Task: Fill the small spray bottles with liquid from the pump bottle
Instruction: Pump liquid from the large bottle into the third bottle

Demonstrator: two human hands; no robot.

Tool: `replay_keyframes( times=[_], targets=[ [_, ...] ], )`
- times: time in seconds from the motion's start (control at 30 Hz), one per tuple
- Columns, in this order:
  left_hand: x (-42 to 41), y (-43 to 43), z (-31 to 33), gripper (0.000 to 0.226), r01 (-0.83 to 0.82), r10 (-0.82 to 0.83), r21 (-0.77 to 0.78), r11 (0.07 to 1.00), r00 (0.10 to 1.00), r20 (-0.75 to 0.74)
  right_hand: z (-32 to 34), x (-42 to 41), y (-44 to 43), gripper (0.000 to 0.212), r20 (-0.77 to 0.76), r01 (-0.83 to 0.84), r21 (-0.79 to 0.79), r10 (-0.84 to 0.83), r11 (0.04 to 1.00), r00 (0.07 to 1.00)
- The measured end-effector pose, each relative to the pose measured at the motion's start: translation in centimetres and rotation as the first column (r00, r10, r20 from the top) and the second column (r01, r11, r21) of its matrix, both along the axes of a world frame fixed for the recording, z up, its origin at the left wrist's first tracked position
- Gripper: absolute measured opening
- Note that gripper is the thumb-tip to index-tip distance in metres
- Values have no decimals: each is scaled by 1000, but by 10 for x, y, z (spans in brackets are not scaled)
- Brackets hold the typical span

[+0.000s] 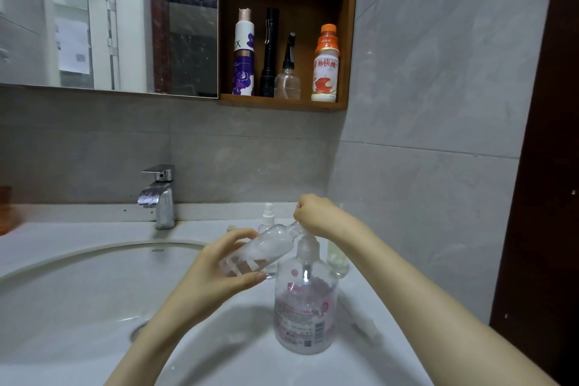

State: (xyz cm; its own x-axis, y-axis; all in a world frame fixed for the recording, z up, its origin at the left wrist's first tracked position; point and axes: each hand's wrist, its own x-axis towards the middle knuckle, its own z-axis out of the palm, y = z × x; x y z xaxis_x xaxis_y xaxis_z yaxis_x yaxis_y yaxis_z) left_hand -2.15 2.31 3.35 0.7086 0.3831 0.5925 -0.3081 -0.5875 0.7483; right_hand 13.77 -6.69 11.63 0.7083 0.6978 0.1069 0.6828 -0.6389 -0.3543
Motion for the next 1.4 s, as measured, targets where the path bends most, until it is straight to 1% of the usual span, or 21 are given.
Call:
replay_keyframes(
  times=[0.13,0.27,0.37,0.5,0.6,0.7,0.8,0.83,0.97,1.07,1.13,1.2,1.27,1.33,1.4],
  targets=[
    [-3,-3,3,39,1,-1,14,1000,1000,-17,9,1,-2,26,31,-2,44,1,999,1000],
    [-4,-1,3,45,-8,9,25,1000,1000,-20,4,-5,-6,29,-39,-36,58,38,998,999],
    [-3,0,2,44,8,-8,6,1000,1000,-16,-1,-6,-6,32,-72,-60,69,65,996,995],
    [-3,1,2,40,10,-10,-12,1000,1000,-24,5,-1,-5,22,-13,-31,84,32,996,999],
    [-3,-1,4,44,-9,9,4,1000,1000,-17,12,-2,-5,24,40,-30,66,28,997,999],
    [-2,-1,4,42,-19,19,6,1000,1000,-13,10,-5,-4,27,-9,-41,81,42,996,999],
    [-1,3,3,44,-36,37,43,998,999,-28,3,-6,-4,14,-53,-60,103,65,993,996],
    [-1,2,2,43,-30,32,39,999,999,-38,0,-5,-5,14,-57,-56,98,61,994,996],
    [0,-1,0,44,-20,20,-14,1000,1000,-16,5,0,-5,24,25,-35,41,34,999,999],
    [-3,-1,2,45,-28,28,-5,1000,999,-27,11,-1,-3,31,88,-31,14,30,999,996],
    [-3,-1,2,44,-38,38,4,999,999,-32,9,-3,-3,32,52,-39,44,37,998,998],
    [-4,-2,2,43,-35,35,11,999,999,-36,4,-3,-4,24,-27,-43,108,46,993,999],
    [-3,-1,2,44,-31,32,18,999,999,-28,0,-4,-5,14,-62,-52,141,62,989,996],
    [-3,-1,1,43,-29,29,3,1000,999,-28,-3,-3,-4,14,-52,-52,115,58,992,997],
    [-3,-3,0,44,-23,22,-26,999,999,-23,-1,-1,-3,20,-17,-39,74,40,997,999]
  ],
)
